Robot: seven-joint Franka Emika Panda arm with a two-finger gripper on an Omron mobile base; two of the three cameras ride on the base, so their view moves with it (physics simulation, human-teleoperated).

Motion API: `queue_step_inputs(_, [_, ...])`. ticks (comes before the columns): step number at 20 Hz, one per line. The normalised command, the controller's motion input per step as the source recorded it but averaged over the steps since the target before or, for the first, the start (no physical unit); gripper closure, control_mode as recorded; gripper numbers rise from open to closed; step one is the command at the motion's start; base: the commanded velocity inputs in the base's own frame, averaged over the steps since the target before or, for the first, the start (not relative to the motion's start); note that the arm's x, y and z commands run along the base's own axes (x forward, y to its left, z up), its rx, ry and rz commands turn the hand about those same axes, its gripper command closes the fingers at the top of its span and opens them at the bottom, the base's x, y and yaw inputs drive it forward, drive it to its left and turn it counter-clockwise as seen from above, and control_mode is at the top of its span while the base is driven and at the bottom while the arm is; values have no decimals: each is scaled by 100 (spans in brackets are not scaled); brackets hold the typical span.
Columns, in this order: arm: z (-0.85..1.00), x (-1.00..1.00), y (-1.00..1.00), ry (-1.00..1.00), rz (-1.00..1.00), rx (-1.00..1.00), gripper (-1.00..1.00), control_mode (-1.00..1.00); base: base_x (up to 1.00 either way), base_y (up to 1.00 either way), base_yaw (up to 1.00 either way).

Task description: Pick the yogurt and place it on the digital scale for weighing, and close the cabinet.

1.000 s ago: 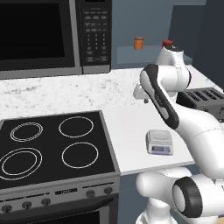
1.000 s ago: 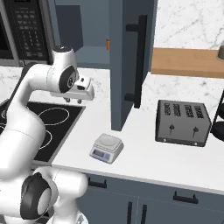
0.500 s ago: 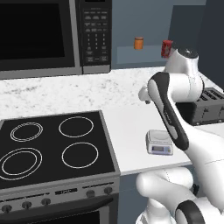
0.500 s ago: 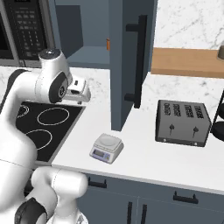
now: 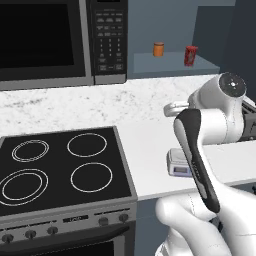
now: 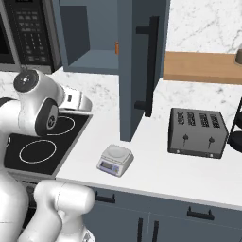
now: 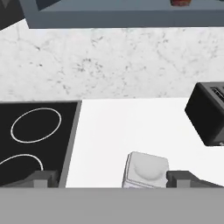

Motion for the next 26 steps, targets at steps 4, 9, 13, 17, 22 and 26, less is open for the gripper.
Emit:
queue_step_inputs(4, [44,-1,-8,-14,-13,-1,-100,-100,0,0,0])
queue_step_inputs(9, [52,0,-24,-6,-15,0,-100,-100,0,0,0])
queue_step_inputs(13, [56,0,-33,0,-11,1,-100,-100,0,0,0])
queue_step_inputs(17, [43,2,-26,0,-4,0,-100,-100,0,0,0])
queue_step_inputs(22, [33,15,-28,0,-6,1,-100,-100,0,0,0])
queue_step_inputs(26, [19,29,-23,0,-8,0,-100,-100,0,0,0])
